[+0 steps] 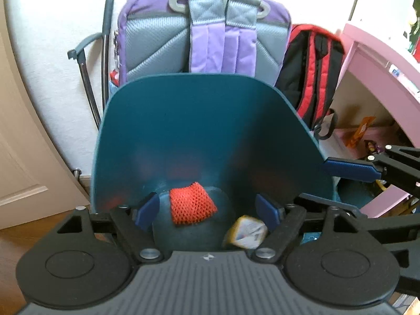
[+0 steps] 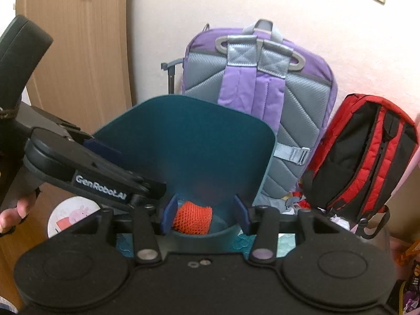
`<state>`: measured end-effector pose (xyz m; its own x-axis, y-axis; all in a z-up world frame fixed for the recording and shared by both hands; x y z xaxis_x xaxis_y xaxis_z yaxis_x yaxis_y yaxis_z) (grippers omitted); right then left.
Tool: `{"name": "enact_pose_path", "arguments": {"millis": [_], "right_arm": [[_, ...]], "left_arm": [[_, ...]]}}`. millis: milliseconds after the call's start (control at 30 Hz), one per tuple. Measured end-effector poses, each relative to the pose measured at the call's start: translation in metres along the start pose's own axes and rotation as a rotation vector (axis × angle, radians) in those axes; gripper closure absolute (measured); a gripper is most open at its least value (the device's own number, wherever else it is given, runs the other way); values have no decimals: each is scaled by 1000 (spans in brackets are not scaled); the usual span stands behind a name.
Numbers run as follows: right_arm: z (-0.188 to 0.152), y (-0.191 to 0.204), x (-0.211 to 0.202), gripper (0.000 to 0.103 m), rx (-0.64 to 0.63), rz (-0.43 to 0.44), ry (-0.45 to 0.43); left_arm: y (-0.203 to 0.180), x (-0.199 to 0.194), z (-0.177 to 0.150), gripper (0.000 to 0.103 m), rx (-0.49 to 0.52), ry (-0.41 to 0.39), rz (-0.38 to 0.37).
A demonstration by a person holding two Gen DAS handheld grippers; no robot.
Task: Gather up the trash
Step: 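Open left tool over wastebasket while right tool opens, dropping carton inside, then move both tools back down toward the trash pile on the floor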
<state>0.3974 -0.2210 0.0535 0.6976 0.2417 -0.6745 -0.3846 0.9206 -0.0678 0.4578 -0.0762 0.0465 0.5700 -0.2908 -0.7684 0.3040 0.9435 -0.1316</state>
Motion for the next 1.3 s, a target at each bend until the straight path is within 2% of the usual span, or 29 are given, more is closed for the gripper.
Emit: {"name": "enact_pose_path", "arguments": {"millis": [367, 467, 867, 933, 967, 1000, 1100, 1300], "right_arm": [[-14, 17, -67, 55, -1, 28, -58], [-23, 24, -84, 55, -2, 36, -64], [-65, 51, -129, 55, 31, 99, -89], [-73, 55, -131, 55, 43, 113, -88], [-79, 57, -131, 55, 49, 122, -84], [-85, 58, -130, 55, 57, 132, -80], [-107, 63, -122, 55, 79, 152, -52], [-162, 71, -82, 55, 101, 145, 60]], "left_arm": [[-20, -65, -32, 22, 20, -56, 8], [-24, -85, -44, 19, 18, -71, -3], [-27, -148, -104, 18, -6, -152, -24], [-23, -153, -117, 14, -33, -172, -22], [-19, -155, -124, 4, -51, -182, -19], [-16, -155, -131, 0, -67, -189, -17], [-4, -150, -154, 0, -103, -190, -12], [27, -116, -204, 0, -130, -111, 60]]}}
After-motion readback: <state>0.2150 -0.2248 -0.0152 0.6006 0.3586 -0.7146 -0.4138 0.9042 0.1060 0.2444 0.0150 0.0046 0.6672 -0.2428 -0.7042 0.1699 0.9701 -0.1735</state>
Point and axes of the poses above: each gripper's, at about its wrist camera, not at the fingertips, and x roughly the way its jaws point, y to its left, z to its top, the point moved 2 cm from there along x, roughly the way its jaws point, and after that the axes turned 2 degrees about -z, right-handed, at the moved point
